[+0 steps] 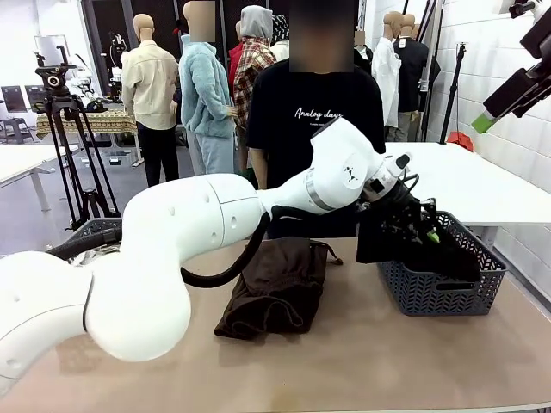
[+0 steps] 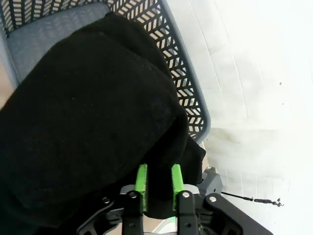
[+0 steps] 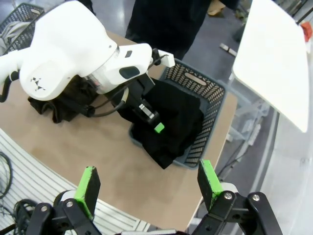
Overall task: Sort the tops and bottoms.
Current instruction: Sort the clothes according to human instructions.
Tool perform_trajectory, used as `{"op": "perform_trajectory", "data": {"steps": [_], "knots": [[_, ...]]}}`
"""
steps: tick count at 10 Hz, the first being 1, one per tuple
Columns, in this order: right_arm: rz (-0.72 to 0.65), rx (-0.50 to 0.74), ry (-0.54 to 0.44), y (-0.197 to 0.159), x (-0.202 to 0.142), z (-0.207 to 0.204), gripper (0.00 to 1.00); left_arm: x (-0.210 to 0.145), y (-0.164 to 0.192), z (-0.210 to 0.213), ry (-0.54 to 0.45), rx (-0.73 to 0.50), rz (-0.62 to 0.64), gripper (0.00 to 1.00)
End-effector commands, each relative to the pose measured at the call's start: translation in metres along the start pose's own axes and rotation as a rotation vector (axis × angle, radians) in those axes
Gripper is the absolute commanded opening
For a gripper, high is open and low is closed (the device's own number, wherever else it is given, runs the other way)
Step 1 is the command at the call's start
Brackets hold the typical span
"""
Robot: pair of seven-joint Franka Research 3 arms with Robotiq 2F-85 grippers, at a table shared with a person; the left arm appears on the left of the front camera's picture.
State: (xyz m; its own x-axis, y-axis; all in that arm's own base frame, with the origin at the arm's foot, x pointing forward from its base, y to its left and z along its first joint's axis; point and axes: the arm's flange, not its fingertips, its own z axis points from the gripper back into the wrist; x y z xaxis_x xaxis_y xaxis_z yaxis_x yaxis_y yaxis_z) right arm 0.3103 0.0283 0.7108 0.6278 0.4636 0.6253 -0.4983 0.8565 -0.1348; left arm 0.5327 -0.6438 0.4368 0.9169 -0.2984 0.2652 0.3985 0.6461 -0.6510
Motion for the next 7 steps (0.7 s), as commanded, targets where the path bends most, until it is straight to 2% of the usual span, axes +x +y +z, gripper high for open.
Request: {"op": "perform_trajectory", "data": {"steps": [1, 2, 4, 6, 7], "knots": [[0.01, -0.004, 0.01, -0.001, 0.001, 0.0, 1.0, 0.143, -0.059, -0.049, -0.025, 0.034, -0.002, 0.77], [0.01, -0.004, 0.01, -0.001, 0.001, 0.0, 1.0, 0.143, -0.062, -0.041, -0.04, 0.034, -0.017, 0.8], [0.01, -0.004, 0.01, -0.001, 0.001, 0.0, 1.0, 0.146, -0.067, -0.025, -0.074, 0.036, -0.014, 0.8], [0.01, -0.004, 0.01, -0.001, 0.001, 0.0, 1.0, 0.148, -0.069, -0.008, -0.053, 0.027, 0.018, 0.8], [0.01, -0.004, 0.01, -0.001, 0.001, 0.0, 1.0, 0.011, -0.014, 0.03, -0.072, 0.001, -0.021, 0.8]]}}
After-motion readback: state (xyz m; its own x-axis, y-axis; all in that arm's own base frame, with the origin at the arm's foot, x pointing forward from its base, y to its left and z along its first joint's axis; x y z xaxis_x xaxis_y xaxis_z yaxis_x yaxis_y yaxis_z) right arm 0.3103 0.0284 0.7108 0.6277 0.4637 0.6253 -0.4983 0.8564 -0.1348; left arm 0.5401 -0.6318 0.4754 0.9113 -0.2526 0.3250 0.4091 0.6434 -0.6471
